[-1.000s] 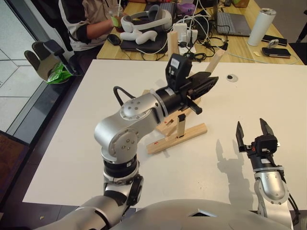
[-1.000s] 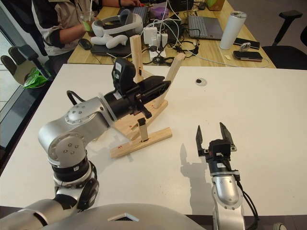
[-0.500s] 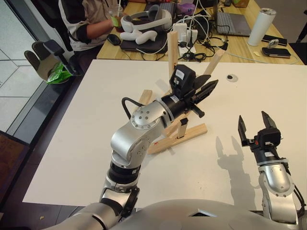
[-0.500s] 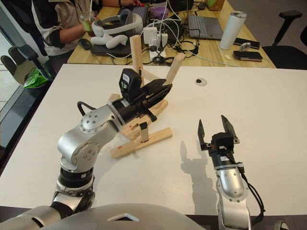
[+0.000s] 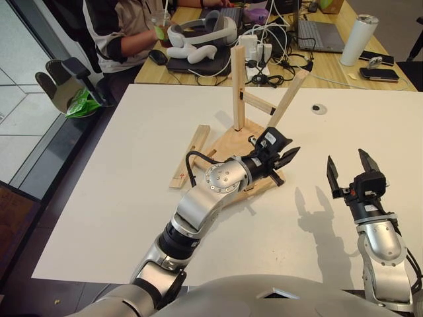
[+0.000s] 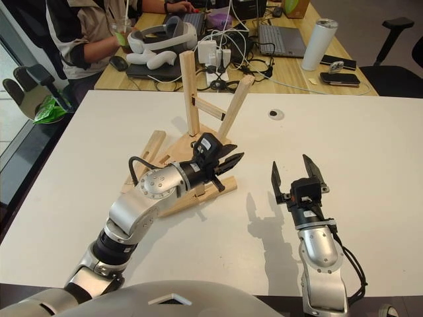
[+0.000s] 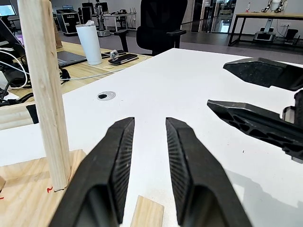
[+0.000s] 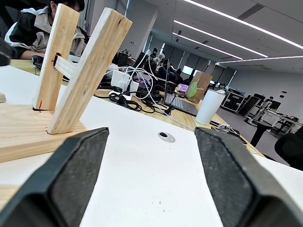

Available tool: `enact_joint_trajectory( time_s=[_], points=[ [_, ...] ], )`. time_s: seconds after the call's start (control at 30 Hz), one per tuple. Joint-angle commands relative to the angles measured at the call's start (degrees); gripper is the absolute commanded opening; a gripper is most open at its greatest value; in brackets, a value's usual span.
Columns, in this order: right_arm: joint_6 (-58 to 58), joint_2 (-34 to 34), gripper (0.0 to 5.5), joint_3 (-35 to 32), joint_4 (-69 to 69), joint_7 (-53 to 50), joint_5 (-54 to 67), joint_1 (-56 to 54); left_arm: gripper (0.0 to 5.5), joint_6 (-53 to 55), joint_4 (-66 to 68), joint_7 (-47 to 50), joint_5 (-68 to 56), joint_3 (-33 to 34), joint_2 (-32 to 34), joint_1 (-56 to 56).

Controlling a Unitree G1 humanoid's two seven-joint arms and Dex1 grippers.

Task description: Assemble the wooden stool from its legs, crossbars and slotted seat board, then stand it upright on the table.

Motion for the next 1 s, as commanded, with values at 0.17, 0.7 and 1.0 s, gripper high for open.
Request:
enact_joint_trajectory(
  time_s=[0.17, 0.7, 1.0],
  points=[
    [0.6, 0.2, 3.39, -0.2, -0.6, -0.5, 0.0, 0.3, 1.19, 12.7, -11.3, 3.3, -8.3, 14.6, -5.4, -11.6],
    [0.5, -0.3, 3.39, -0.3, 0.4, -0.2, 0.0, -0.5, 1.19, 11.0, -6.9, 0.0, -2.5, 0.8, 7.1, 2.8],
    [0.4, -0.4, 3.39, -0.4, 0.3, -0.1, 0.3, -0.7, 1.19, 14.5, -13.8, -0.2, -7.7, 15.3, 6.2, -4.0]
  ],
)
